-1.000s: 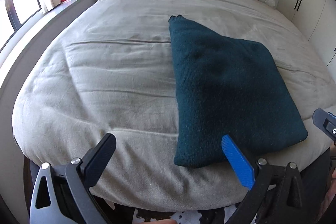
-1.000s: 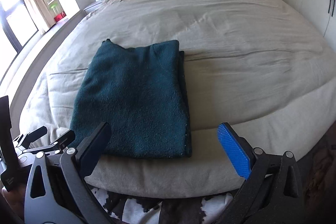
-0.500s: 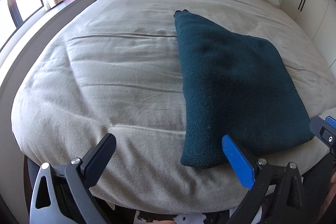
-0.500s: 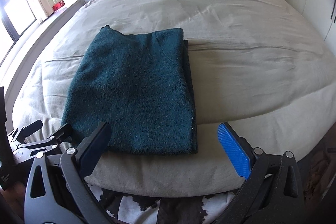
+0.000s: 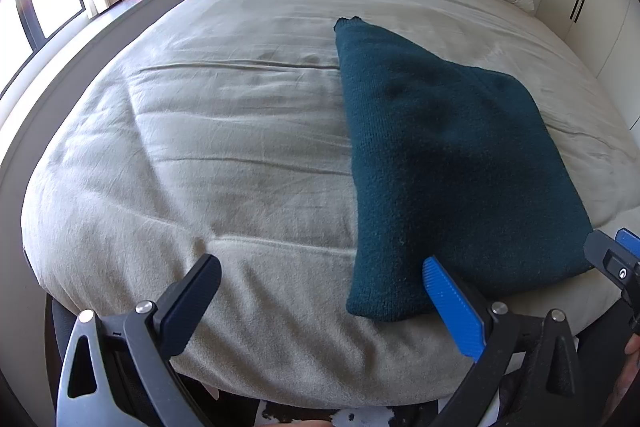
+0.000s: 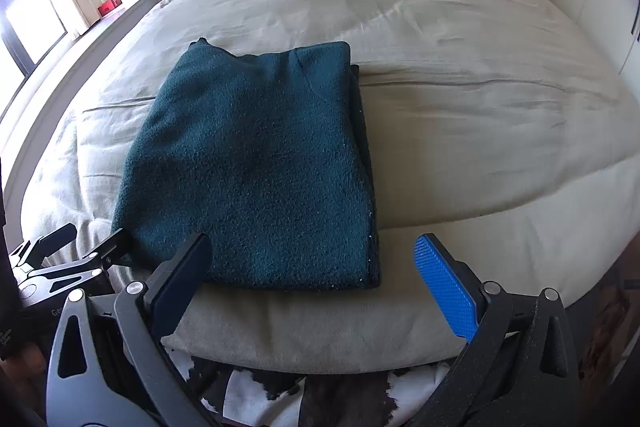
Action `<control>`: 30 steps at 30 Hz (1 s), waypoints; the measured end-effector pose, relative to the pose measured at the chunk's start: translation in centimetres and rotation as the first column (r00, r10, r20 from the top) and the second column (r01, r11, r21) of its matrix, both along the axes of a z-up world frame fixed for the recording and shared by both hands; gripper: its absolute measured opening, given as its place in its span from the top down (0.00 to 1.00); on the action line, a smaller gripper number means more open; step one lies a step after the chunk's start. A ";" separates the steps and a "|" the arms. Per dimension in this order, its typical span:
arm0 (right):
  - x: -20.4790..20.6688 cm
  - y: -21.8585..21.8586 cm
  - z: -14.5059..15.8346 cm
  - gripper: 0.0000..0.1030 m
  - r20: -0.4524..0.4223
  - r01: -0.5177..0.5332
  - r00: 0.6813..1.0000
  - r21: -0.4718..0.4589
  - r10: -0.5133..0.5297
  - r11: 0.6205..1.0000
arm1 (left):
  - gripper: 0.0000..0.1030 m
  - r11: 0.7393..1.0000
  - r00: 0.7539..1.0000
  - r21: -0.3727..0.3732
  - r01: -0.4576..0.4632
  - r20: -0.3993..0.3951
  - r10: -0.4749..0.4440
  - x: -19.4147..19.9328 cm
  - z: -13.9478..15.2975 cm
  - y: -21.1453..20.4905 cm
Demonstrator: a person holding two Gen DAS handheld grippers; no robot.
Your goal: Fold small clothes
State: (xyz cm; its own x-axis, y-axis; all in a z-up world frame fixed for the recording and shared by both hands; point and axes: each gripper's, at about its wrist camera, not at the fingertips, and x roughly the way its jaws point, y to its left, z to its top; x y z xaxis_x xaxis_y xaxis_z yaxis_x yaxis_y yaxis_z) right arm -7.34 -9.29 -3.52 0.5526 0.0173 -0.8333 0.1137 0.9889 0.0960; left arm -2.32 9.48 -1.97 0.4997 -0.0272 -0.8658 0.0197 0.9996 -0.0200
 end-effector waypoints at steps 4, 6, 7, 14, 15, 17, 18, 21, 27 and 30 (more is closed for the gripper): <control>0.1 0.1 -0.2 0.00 -0.005 0.000 1.000 -0.002 0.000 1.000 | 0.00 1.000 1.000 0.000 -0.001 0.000 0.001 0.0 -0.1 0.0; 0.1 0.1 -0.3 0.00 -0.007 -0.001 1.000 -0.001 0.000 1.000 | 0.00 1.000 1.000 0.000 0.000 0.000 0.000 0.0 -0.1 0.1; 0.1 0.1 -0.3 0.00 -0.008 0.000 1.000 0.001 0.000 1.000 | 0.00 1.000 1.000 0.000 0.000 0.000 0.000 0.0 -0.1 0.1; 0.1 0.0 -0.6 0.00 -0.015 0.001 1.000 0.003 -0.001 1.000 | 0.00 1.000 1.000 -0.001 -0.004 -0.003 0.004 -0.1 -0.3 0.1; 0.1 0.0 -0.6 0.00 -0.017 0.001 1.000 0.004 -0.001 1.000 | 0.00 1.000 1.000 -0.001 -0.005 -0.003 0.005 -0.1 -0.3 0.1; 0.1 0.0 -0.7 0.00 -0.020 0.001 1.000 0.005 0.000 1.000 | 0.00 1.000 1.000 -0.001 -0.004 -0.003 0.004 -0.1 -0.3 0.1; 0.1 0.0 -0.7 0.00 -0.021 0.000 1.000 0.005 0.000 1.000 | 0.00 1.000 1.000 -0.001 -0.004 -0.003 0.004 -0.1 -0.3 0.1; 0.1 0.0 -0.7 0.00 -0.022 -0.001 1.000 0.005 0.001 1.000 | 0.00 1.000 1.000 -0.002 -0.006 -0.005 0.006 -0.2 -0.3 0.2; 0.1 0.0 -0.8 0.00 -0.025 0.001 1.000 0.007 -0.001 1.000 | 0.00 1.000 1.000 -0.001 -0.007 -0.006 0.007 -0.2 -0.4 0.2; 0.2 0.0 -0.9 0.00 -0.026 0.000 1.000 0.008 0.000 1.000 | 0.00 1.000 1.000 -0.001 -0.007 -0.007 0.007 -0.2 -0.4 0.2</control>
